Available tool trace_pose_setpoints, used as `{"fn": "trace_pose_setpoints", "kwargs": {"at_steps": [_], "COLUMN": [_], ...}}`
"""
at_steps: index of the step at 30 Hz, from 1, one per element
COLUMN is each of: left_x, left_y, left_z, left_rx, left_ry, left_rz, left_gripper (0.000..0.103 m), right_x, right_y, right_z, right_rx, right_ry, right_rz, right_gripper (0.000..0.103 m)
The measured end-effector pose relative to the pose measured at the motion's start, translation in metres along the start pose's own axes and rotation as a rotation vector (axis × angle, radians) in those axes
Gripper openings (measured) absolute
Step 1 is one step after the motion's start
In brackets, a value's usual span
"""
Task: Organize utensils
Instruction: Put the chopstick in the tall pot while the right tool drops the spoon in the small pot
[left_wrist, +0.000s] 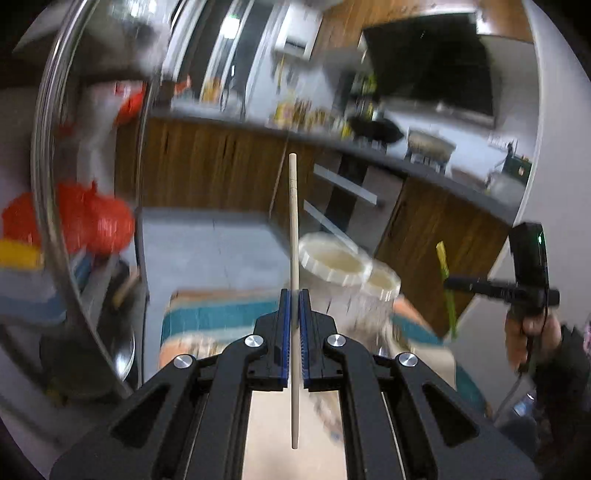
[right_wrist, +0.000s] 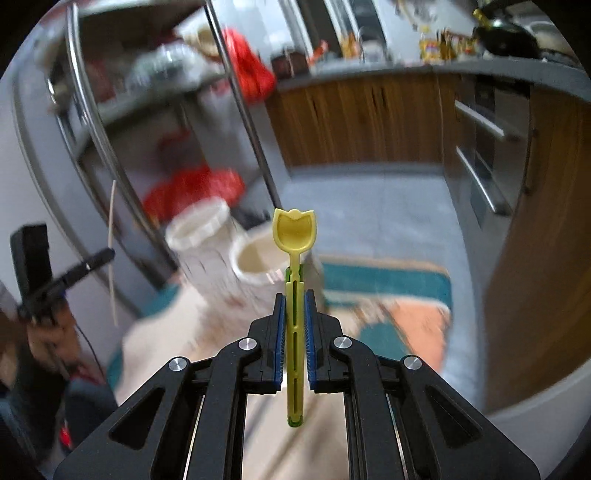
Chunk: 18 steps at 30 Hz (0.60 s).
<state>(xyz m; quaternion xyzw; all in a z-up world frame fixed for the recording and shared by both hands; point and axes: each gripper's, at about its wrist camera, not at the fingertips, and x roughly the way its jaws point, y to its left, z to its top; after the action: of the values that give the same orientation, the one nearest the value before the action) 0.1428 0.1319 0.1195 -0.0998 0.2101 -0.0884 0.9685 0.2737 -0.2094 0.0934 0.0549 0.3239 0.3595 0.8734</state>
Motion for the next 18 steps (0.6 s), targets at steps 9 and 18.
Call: {"fn": "trace_pose_setpoints", "kwargs": {"at_steps": [9, 18], "left_x": [0.018, 0.066], "left_y": [-0.038, -0.049], "left_z": [0.038, 0.057], "left_rx": [0.058, 0.065], "left_ry": [-0.251, -0.291], "left_rz": [0.0, -0.045], "left_gripper": [0.004, 0.004], "right_x": [0.011, 0.045], "right_y": [0.015, 0.01], "right_z": [0.025, 0.035], "right_rx": [-0.012, -0.03], "right_ry": [-0.239, -0.299], "right_rz": [0.034, 0.02], "right_gripper": [0.011, 0.011]}}
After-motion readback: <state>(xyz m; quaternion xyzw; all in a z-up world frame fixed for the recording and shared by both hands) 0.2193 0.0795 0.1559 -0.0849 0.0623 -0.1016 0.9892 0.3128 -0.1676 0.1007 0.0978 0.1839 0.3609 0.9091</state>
